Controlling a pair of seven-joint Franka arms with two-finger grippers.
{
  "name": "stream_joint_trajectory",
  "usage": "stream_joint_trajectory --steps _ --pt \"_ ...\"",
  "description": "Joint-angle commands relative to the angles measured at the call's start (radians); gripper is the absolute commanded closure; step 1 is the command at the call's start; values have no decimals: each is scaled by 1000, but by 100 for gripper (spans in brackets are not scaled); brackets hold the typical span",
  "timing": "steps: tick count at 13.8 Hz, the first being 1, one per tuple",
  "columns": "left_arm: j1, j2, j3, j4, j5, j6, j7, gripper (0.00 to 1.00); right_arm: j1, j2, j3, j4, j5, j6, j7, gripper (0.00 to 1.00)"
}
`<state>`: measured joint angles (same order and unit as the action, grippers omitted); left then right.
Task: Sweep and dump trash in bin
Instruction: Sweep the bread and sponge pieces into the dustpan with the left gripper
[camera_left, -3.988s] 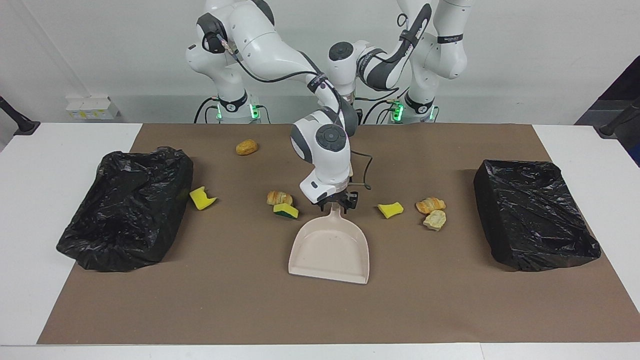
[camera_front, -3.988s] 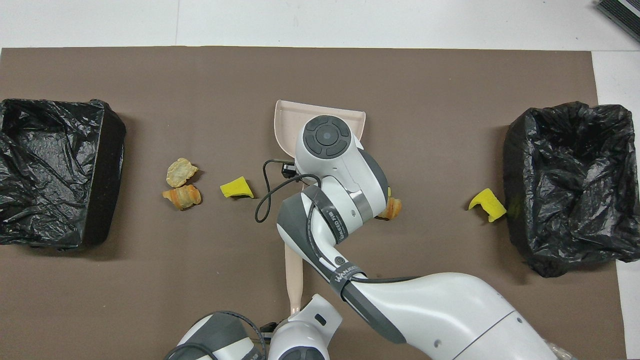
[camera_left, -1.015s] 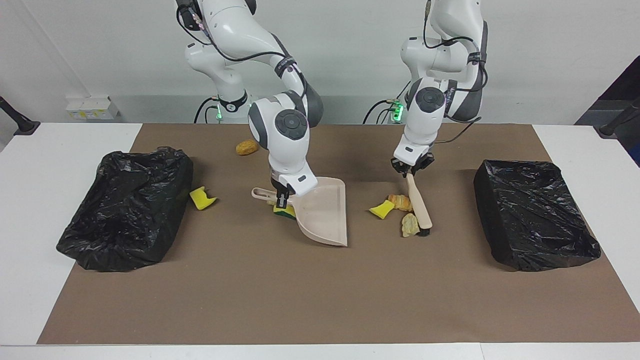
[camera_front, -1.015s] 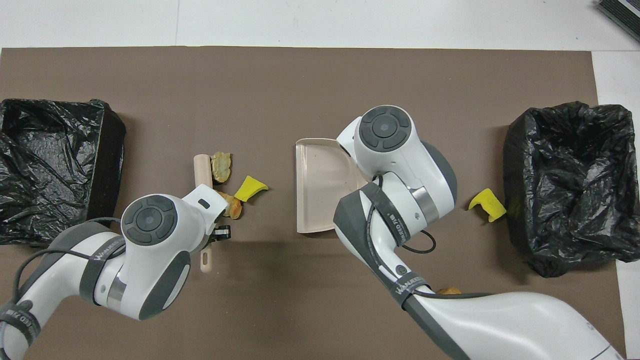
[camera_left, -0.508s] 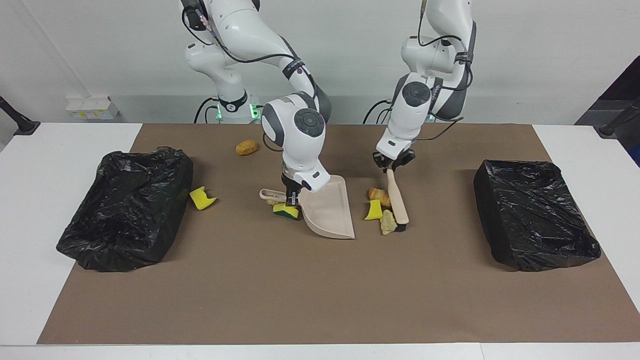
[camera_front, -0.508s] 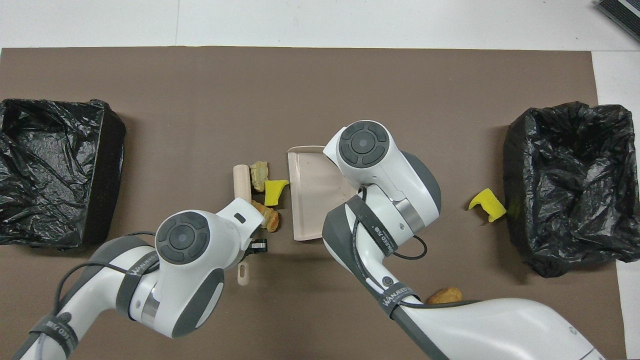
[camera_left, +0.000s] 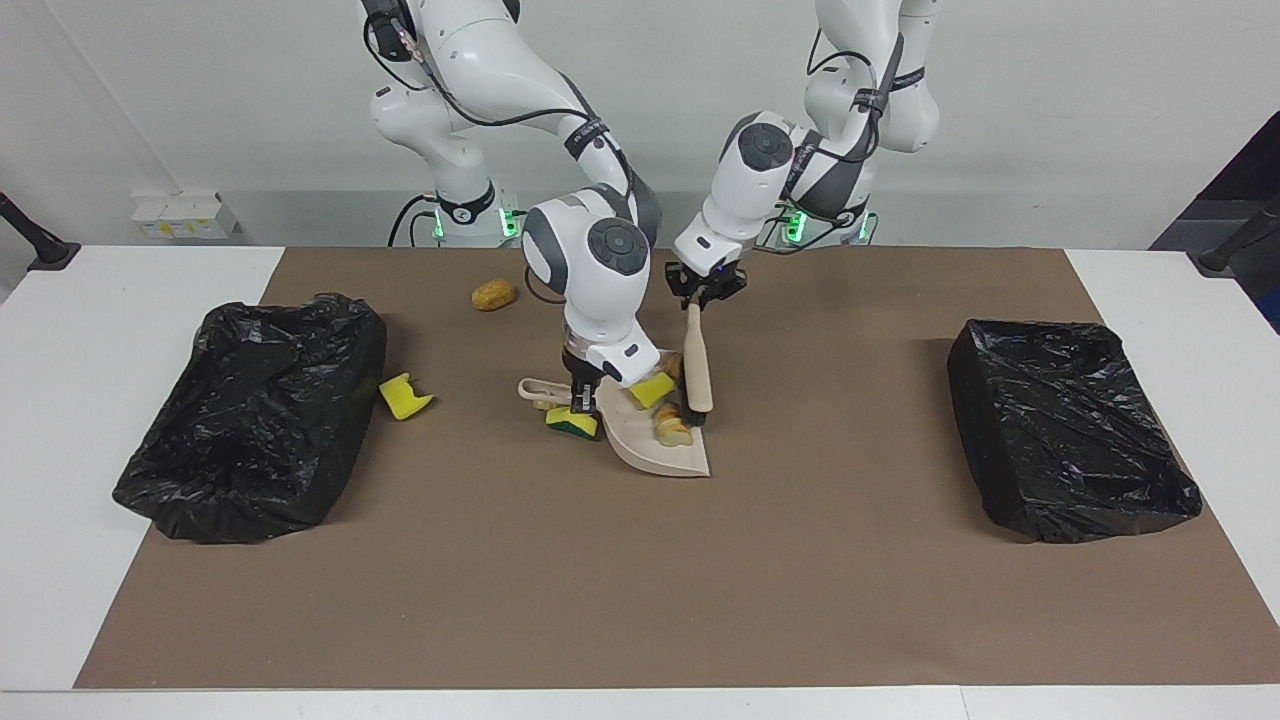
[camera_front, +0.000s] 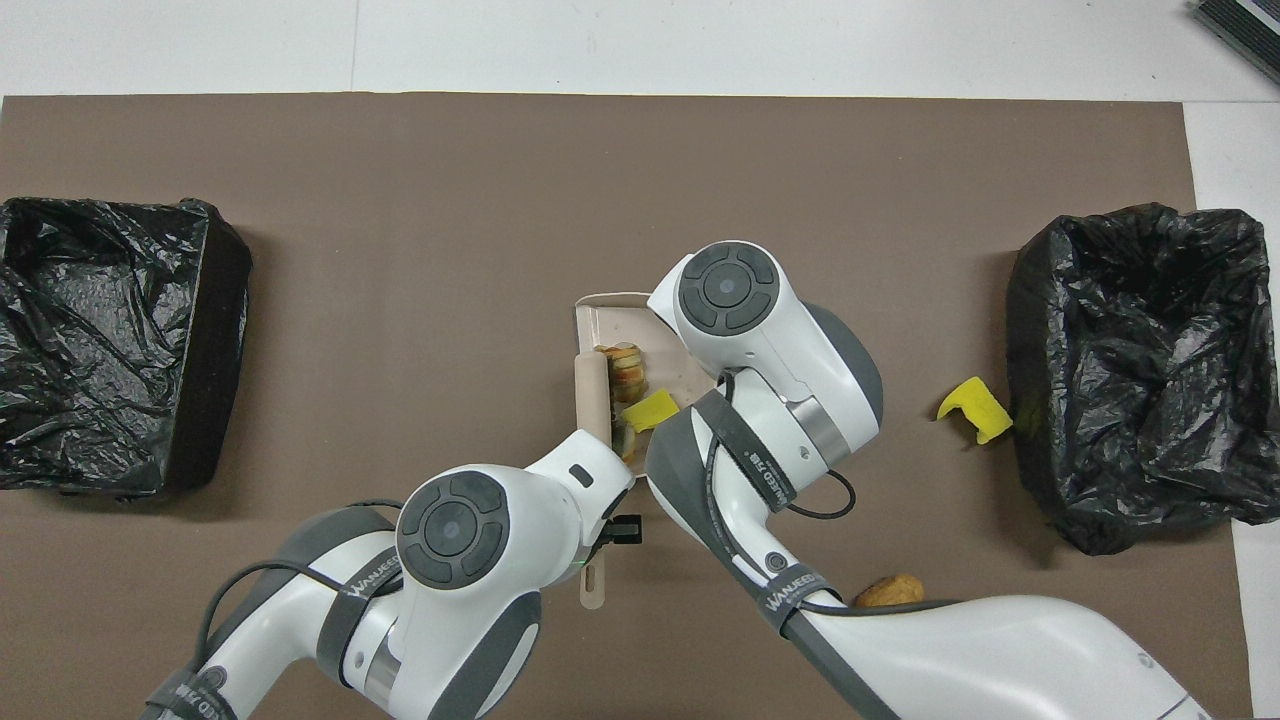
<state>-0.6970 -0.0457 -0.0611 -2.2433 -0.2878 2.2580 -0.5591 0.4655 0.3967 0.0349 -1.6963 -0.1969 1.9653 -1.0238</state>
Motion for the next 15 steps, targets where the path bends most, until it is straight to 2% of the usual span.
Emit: stream_joint_trajectory --steps 1,5,9,11,13,15 --pt "-18 49 6 98 -11 -27 -91 100 -8 -7 6 -16 -21 21 -21 100" --pt "49 14 15 122 5 -116 -111 100 -8 -7 6 -16 -21 20 -21 100" --pt "94 -13 12 134 123 -201 -225 100 -8 -7 6 -16 -21 20 -21 100" --pt "87 -42 10 111 144 -268 -257 100 -8 -6 6 -16 -21 20 -21 100" --pt "74 -92 3 39 144 -264 -289 100 -8 -7 6 -16 -21 20 -21 100" --pt "10 -128 -3 -39 144 -252 -332 100 -8 -7 6 -16 -21 20 -21 100"
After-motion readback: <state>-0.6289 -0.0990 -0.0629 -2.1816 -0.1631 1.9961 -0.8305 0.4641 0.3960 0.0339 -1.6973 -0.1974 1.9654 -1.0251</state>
